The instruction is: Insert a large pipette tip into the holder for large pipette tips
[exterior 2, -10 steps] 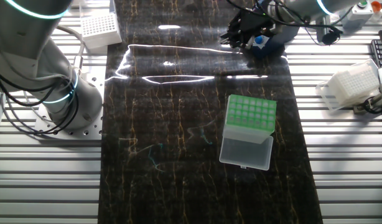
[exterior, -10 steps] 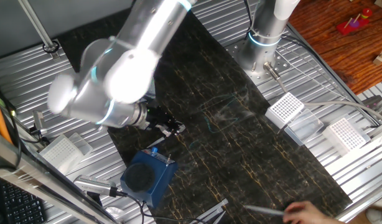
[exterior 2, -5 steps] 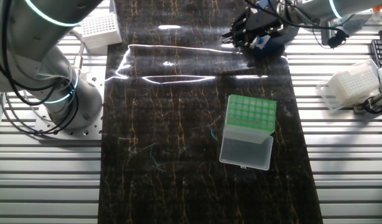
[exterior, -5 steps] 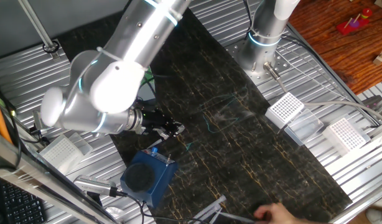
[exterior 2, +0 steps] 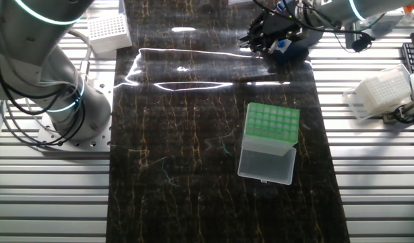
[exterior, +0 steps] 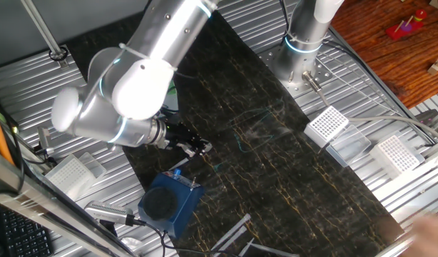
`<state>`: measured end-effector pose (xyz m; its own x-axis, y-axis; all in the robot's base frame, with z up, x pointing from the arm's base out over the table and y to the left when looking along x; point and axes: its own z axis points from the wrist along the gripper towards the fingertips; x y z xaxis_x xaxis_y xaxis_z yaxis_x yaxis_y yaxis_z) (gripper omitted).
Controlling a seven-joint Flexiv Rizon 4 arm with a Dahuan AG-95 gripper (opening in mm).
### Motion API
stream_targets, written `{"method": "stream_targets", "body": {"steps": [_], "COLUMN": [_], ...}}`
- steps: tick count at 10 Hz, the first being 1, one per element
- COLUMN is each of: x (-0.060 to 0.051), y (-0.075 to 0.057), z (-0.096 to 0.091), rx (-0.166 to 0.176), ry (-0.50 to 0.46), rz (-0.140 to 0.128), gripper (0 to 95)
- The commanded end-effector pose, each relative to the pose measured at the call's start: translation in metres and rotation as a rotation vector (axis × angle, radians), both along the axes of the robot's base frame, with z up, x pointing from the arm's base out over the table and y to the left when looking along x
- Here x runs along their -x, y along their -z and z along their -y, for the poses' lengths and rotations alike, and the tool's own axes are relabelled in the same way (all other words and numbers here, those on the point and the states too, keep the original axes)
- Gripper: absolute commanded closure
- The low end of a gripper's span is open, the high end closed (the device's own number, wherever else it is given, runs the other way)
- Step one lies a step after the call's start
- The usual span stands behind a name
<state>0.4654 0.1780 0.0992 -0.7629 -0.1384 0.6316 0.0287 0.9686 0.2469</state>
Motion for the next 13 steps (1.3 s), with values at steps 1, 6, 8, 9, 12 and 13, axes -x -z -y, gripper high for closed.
{"method": "stream_targets", "body": {"steps": [1, 6, 8, 9, 12, 13], "x": [0.0002, 0.0002, 0.0002, 0.0003, 0.0003, 0.0003], "y": [0.0002, 0.0003, 0.0003, 0.0004, 0.0003, 0.0003], "z": [-0.0004, -0.0003, -0.0002, -0.0002, -0.0002, -0.0001], "rx": [-0.027, -0.064, -0.083, -0.088, -0.032, 0.028], "ry": [-0.029, -0.101, -0.13, -0.135, -0.172, -0.178], "rz": [-0.023, -0.145, -0.187, -0.19, -0.081, -0.026], "gripper": [95.0, 95.0, 95.0, 95.0, 95.0, 95.0]}}
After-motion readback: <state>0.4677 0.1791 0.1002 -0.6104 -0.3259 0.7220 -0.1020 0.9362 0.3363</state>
